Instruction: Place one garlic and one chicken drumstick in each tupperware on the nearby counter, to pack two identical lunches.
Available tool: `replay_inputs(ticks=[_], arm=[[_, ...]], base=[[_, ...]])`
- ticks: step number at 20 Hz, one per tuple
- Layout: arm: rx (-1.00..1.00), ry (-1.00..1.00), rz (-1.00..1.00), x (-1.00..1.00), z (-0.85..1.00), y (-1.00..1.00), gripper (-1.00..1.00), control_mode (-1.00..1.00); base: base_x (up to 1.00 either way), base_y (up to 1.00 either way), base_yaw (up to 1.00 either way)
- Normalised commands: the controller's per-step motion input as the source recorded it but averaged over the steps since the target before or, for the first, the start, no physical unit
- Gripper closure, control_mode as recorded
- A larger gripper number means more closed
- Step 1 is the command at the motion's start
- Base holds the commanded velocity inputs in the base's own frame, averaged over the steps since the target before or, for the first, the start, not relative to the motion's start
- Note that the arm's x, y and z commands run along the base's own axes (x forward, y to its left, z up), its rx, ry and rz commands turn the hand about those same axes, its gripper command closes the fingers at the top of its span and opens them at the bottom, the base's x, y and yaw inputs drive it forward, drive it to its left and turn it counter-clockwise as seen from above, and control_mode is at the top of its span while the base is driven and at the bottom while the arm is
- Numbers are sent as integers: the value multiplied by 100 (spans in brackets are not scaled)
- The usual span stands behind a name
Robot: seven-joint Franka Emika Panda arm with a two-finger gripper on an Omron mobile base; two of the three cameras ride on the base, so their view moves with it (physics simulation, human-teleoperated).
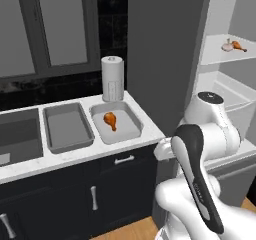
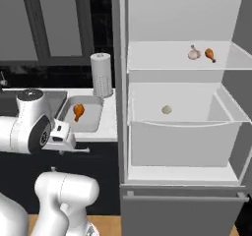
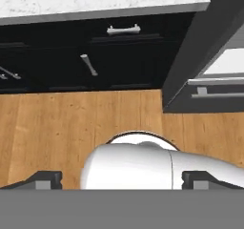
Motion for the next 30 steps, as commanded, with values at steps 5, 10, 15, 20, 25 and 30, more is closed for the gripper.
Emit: replay_inputs(ticks=[5, 10, 15, 20, 25, 30], arm=[[0, 0, 0, 0, 0, 0, -100, 100], [0, 0, 0, 0, 0, 0, -100, 100], [0, 0, 0, 0, 0, 0, -100, 100], [0, 0, 0, 0, 0, 0, -100, 100], [0, 0, 0, 0, 0, 0, -100, 100], [0, 0, 0, 0, 0, 0, -100, 100]], base=[[12, -99, -10], [4, -90, -3], [36, -48, -1], [68, -32, 0], [12, -2, 0], [5, 2, 0]])
